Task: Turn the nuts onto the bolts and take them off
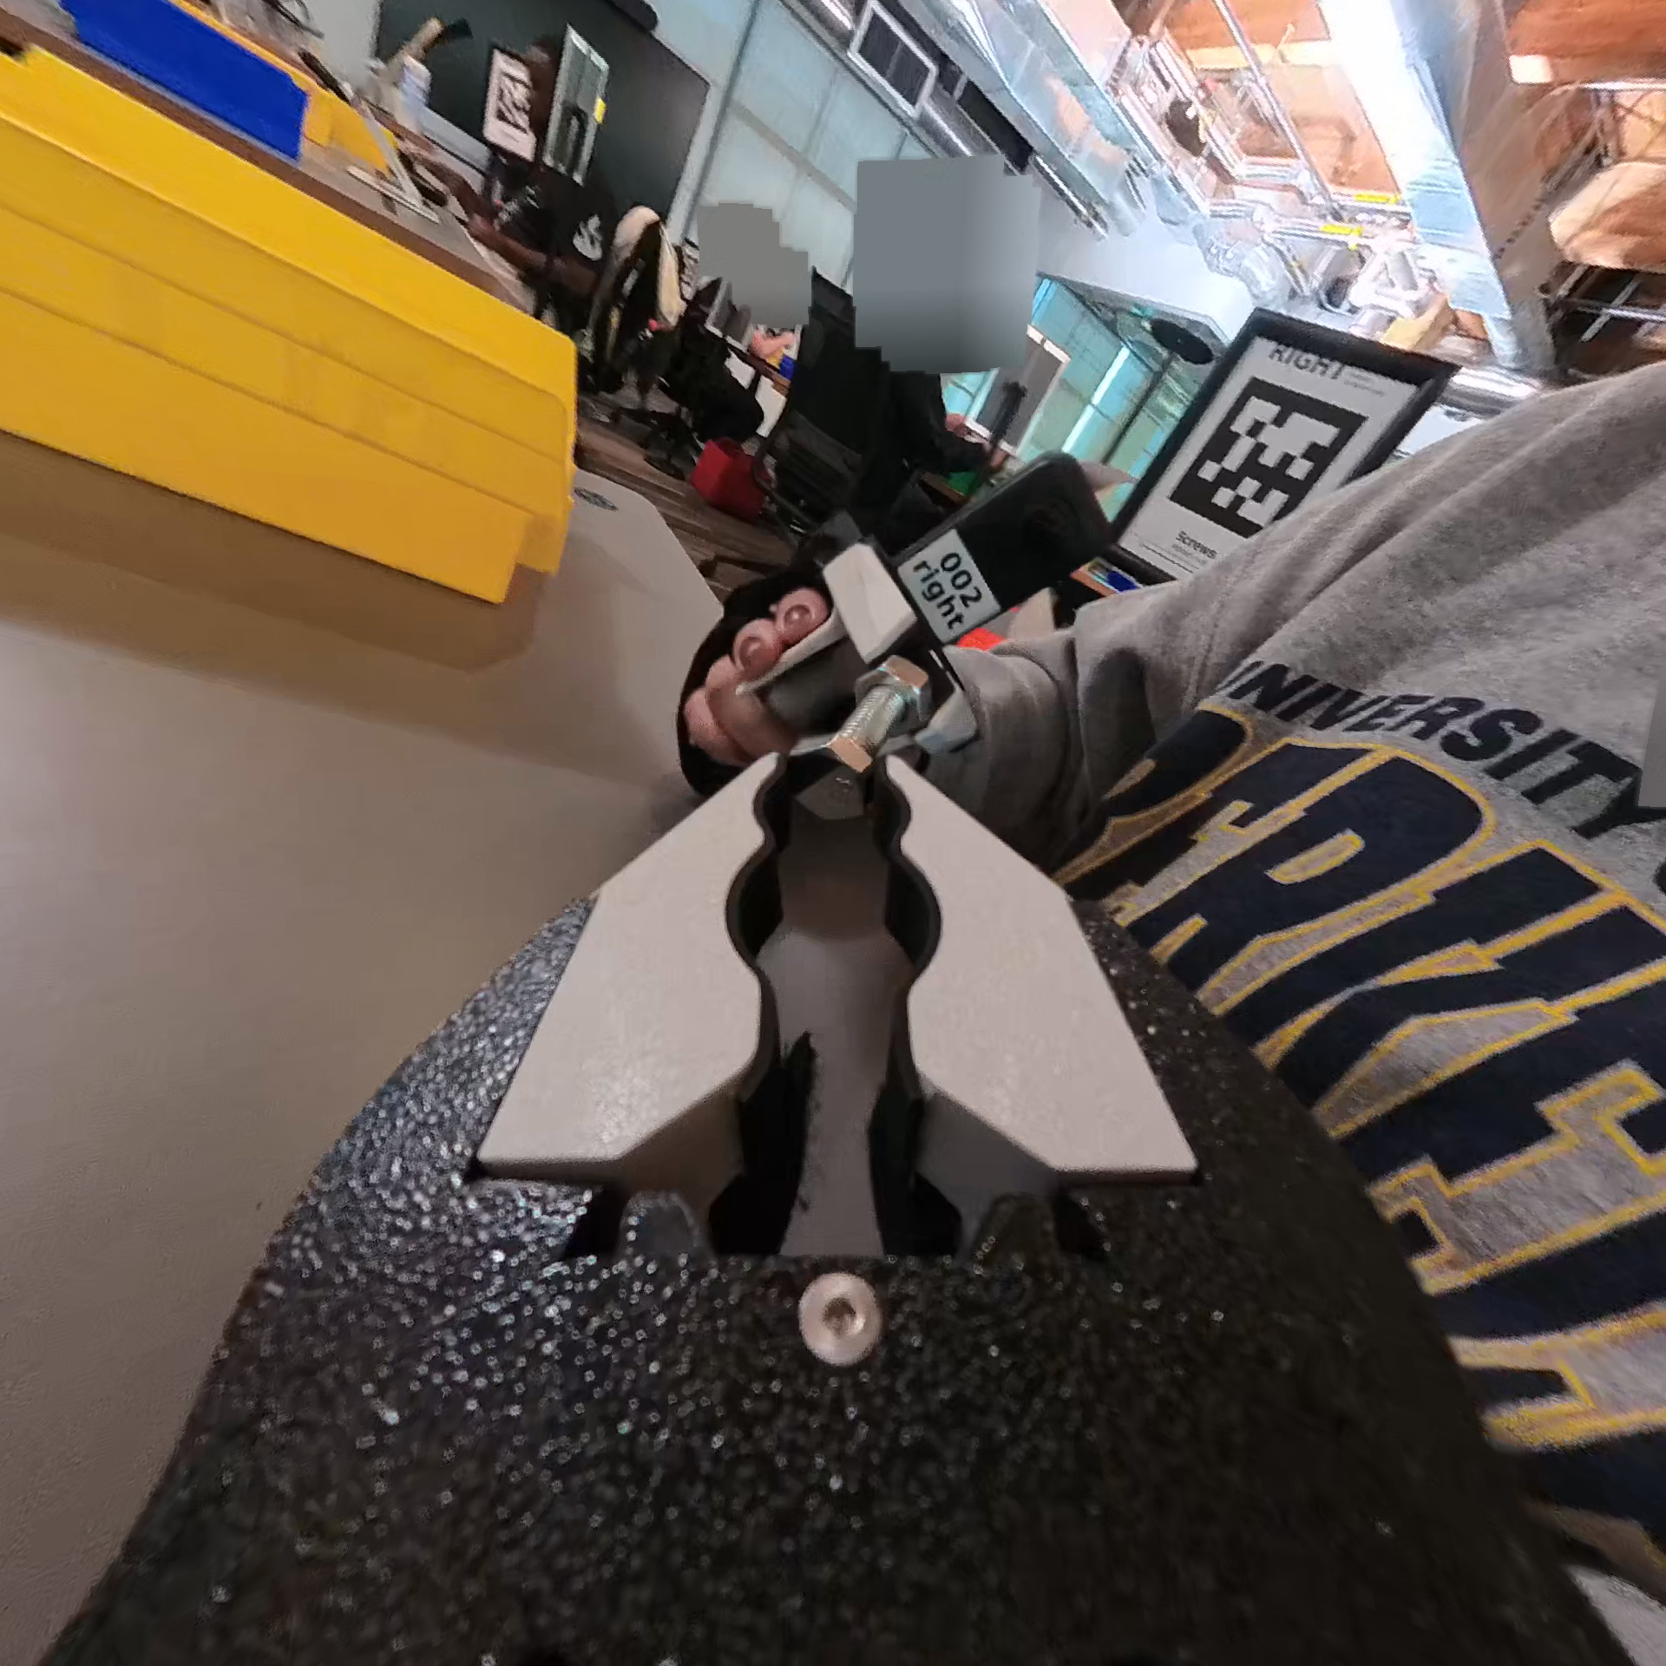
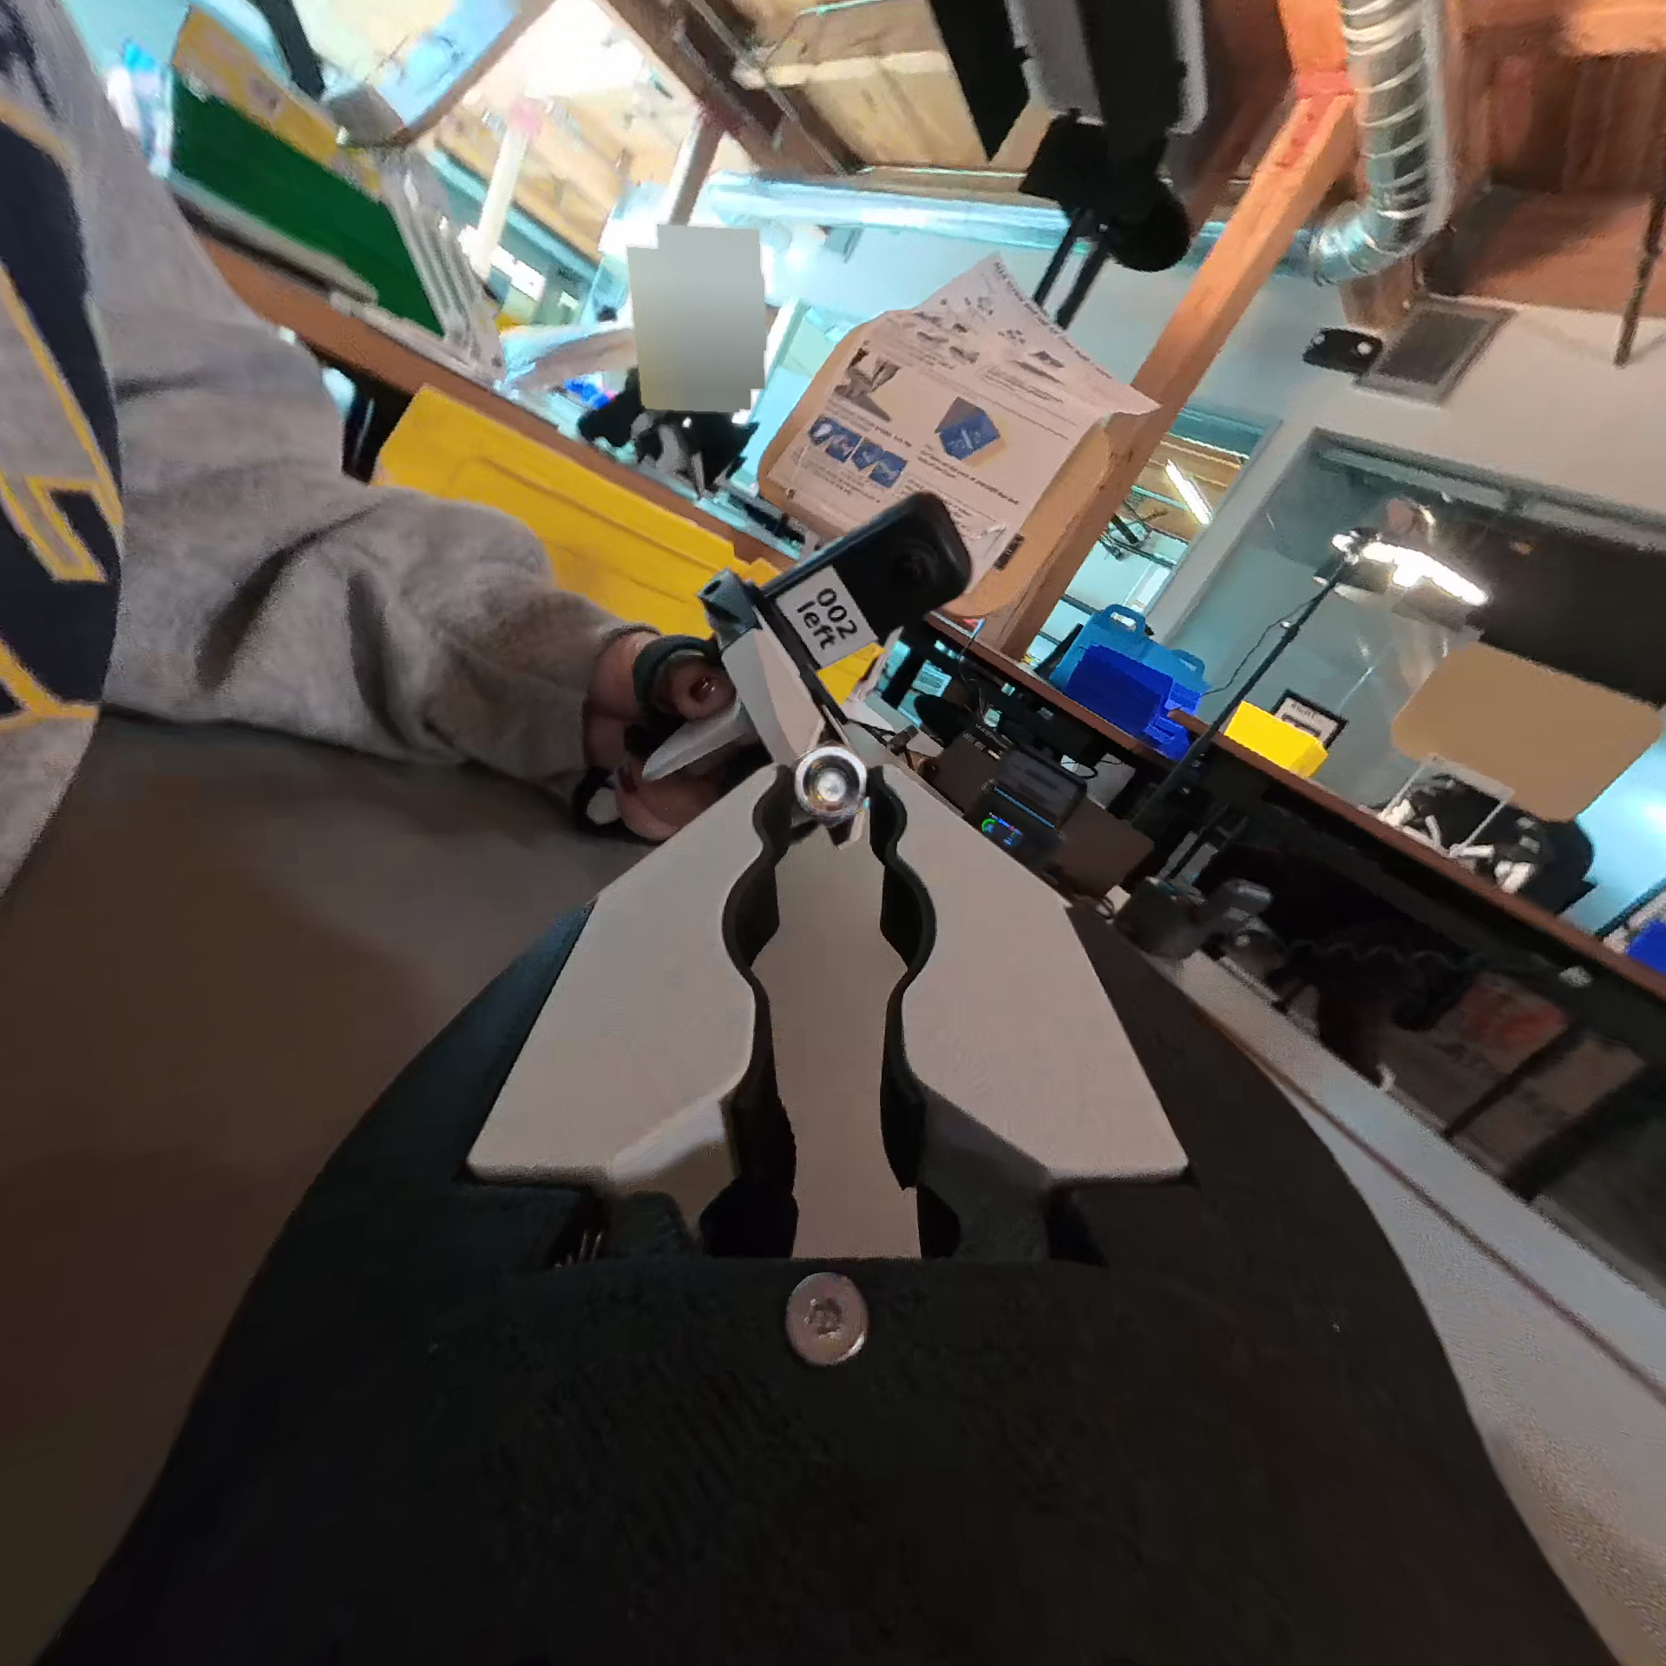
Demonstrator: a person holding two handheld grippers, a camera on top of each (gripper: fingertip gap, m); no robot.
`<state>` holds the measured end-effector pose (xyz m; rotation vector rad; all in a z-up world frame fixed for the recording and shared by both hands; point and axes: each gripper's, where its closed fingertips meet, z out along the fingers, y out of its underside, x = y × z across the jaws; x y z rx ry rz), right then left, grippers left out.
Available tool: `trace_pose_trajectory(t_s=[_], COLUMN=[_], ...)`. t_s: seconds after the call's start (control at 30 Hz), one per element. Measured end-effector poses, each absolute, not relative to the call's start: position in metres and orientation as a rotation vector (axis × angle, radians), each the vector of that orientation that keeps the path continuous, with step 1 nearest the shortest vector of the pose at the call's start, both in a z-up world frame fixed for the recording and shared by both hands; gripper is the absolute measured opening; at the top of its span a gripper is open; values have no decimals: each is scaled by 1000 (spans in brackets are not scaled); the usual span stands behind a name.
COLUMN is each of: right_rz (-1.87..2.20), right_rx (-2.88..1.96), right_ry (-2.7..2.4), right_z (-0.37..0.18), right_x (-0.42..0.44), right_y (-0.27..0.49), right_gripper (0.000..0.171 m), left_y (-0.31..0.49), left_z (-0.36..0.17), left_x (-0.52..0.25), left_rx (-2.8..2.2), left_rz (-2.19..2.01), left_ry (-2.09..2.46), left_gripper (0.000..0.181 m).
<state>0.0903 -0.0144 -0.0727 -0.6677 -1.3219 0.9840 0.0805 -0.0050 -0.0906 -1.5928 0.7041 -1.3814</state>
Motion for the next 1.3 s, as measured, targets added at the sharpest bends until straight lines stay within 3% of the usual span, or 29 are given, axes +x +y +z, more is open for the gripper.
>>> trace_pose_trajectory(t_s=[0.5,1.3], right_rz=[1460,1825], right_rx=[-1035,-1443], right_ry=[-868,-193], right_z=[-38,-38], right_x=[82,66], right_y=[16,34], right_gripper=[15,16], left_y=[17,23], left_z=[-60,-56], left_x=[73,56], left_rx=[-1363,-1339], left_rz=[-1353,-958], left_ry=[311,268], left_gripper=[15,15])
